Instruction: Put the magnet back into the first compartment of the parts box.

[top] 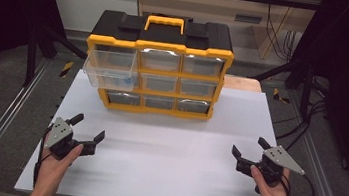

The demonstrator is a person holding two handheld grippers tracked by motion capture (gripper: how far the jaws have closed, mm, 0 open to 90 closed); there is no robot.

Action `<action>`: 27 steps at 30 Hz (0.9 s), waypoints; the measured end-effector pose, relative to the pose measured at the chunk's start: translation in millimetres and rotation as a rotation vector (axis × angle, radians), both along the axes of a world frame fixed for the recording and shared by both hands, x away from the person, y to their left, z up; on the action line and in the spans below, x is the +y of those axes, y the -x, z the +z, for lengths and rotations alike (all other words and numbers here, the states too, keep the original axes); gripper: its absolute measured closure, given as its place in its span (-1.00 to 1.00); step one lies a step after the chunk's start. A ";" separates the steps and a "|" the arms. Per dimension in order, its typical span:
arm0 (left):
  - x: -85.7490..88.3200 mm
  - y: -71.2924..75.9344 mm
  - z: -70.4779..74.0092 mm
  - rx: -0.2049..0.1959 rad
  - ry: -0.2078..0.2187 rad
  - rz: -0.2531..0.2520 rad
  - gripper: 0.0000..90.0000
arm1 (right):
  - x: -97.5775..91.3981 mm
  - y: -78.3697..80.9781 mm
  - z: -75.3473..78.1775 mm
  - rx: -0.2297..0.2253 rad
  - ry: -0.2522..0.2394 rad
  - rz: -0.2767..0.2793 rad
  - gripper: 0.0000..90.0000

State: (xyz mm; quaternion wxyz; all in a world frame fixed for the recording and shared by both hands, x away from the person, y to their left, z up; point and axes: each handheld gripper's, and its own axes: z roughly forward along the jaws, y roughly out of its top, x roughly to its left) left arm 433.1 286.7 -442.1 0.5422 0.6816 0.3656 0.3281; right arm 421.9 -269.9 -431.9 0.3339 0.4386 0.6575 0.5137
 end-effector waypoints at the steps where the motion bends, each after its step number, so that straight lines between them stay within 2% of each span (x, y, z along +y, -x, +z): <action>1: -0.1 0.1 0.1 0.000 0.001 -0.001 -0.93 | 1.3 -0.1 -0.5 0.005 0.001 0.003 -0.89; 2: -0.2 0.2 0.1 0.000 0.000 -0.002 -0.93 | 2.0 -1.3 -1.7 -0.010 0.012 0.006 -0.89; 15: -3.6 2.1 0.8 0.006 -0.006 -0.014 -0.93 | 11.4 -5.3 -7.6 -0.034 0.026 0.012 -0.91; 27: -9.2 5.7 3.8 0.008 0.006 -0.019 -0.91 | 21.9 -5.8 -11.2 -0.060 0.063 0.053 -0.87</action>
